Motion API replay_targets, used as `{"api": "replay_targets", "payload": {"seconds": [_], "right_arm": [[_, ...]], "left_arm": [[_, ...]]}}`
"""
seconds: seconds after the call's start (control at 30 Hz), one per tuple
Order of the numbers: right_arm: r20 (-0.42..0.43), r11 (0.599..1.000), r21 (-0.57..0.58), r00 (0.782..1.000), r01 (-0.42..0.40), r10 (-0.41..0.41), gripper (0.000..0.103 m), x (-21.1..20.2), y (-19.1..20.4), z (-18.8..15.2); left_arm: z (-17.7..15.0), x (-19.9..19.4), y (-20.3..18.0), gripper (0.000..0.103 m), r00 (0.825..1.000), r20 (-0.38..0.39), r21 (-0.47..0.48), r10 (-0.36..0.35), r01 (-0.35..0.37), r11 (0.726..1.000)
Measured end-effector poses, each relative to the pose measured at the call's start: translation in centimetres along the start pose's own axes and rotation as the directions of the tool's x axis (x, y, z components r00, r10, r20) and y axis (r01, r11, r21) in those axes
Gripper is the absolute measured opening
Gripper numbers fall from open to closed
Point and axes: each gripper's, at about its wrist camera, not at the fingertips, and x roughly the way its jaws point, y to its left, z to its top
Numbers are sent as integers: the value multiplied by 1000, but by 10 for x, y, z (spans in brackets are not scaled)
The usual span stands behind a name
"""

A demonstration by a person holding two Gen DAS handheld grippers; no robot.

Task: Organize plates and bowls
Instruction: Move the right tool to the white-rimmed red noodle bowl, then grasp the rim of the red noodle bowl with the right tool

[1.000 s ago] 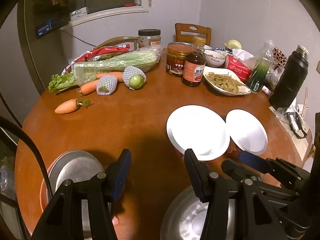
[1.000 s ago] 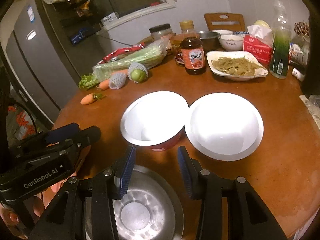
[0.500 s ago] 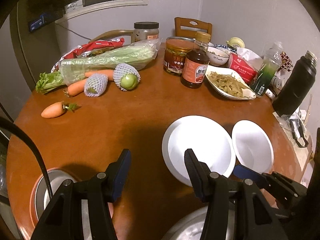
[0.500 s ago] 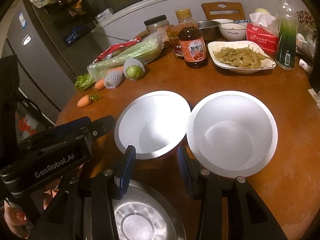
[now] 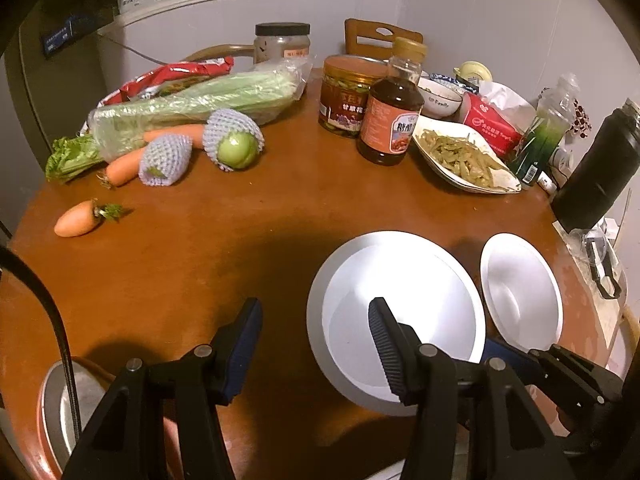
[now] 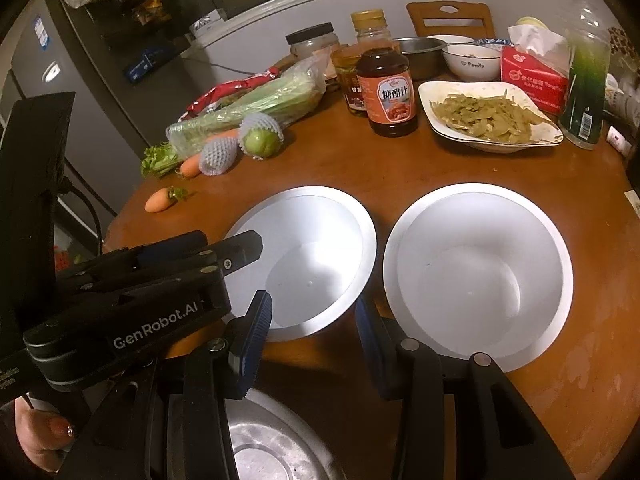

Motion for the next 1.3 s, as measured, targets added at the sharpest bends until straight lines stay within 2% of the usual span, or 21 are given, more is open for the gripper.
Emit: {"api": "replay_targets", "payload": {"seconds": [0.17,0.27,0.37,0.77,1.3], "right_arm": [[-3,1000,-6,1000,8,-8,45,4,-1,1],[-1,1000,-10,1000,8,-8,43,5,-1,2],[7,999,-30,1000,15,-14,41,4,2,2],[43,997,-75,999,16,-12,39,-7,12,0],[94,991,-136,995,-5,18,39,-40,38,-15]], "left_arm": [[1,7,2,53,999,-14,-19,-37,36,999],[0,10,0,44,997,-27,-21,-74,73,997],[-1,9,-4,42,995,-31,-8,-94,94,996],[-7,-11,-2,42,997,19,2,-81,81,997],[-27,-59,2,42,995,85,6,-59,59,998]]}}
